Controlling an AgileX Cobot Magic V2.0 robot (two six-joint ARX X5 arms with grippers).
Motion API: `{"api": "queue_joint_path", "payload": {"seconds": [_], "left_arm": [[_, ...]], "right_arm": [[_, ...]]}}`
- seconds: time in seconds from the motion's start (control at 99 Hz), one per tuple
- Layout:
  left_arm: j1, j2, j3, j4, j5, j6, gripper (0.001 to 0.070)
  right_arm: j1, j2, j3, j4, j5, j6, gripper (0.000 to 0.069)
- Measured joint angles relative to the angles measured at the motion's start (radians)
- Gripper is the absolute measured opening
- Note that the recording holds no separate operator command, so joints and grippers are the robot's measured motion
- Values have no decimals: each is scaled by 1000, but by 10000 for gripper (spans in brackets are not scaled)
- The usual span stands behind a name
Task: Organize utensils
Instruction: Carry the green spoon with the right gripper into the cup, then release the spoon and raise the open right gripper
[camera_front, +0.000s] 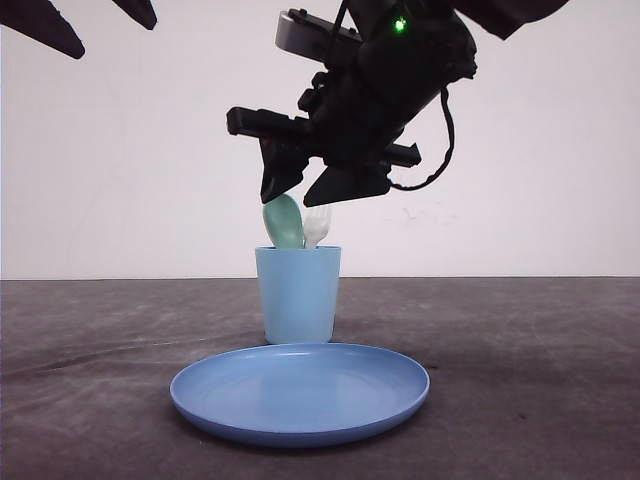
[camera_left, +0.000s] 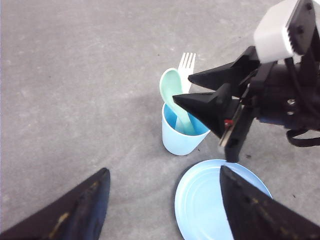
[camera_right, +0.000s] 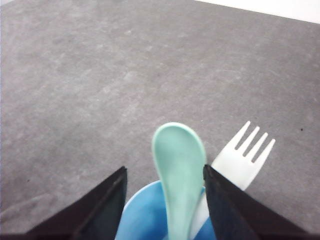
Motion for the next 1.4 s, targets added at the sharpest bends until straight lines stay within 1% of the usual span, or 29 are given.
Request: {"api": "queue_joint_path", "payload": {"seconds": [0.091,0.212,0.364,0.495,0.525,0.556,0.647,0.677,0.717,0.758,0.819,0.95,1.142,1.304,1.405], "left_arm": [[0,0,0,0,0,0,422],[0,0,0,0,0,0,422],[0,0,0,0,0,0,422],[0,0,0,0,0,0,422],[0,0,0,1,0,0,422],[0,0,0,0,0,0,422],[0,0,0,0,0,0,422],[0,0,0,0,0,0,422],[0,0,0,0,0,0,422],[0,0,0,0,0,0,422],[0,0,0,0,0,-1,422],[0,0,0,0,0,-1,422],[0,0,0,-7,0,-1,422],[0,0,0,-18,0,-1,422],[0,0,0,-18,0,-1,422]], "right_arm": [[11,-58,0,-62,-1,0,303],[39,-184,0,-175,-1,0,302],[75,-331,0,-374,0,13,302],[86,-375,0,-558,-1,54,309],[86,-375,0,-597,0,63,328],[86,-372,0,-636,0,76,364],[85,-354,0,-714,0,108,531],[84,-347,0,-723,0,119,583],[83,-336,0,-727,1,133,632],[83,-325,0,-726,0,143,659],[84,-307,0,-725,-1,157,679],[84,-243,0,-711,-7,184,679],[69,-123,0,-646,-14,188,679],[28,-73,0,-554,-45,194,679],[-2,-56,0,-507,-93,204,679]]}}
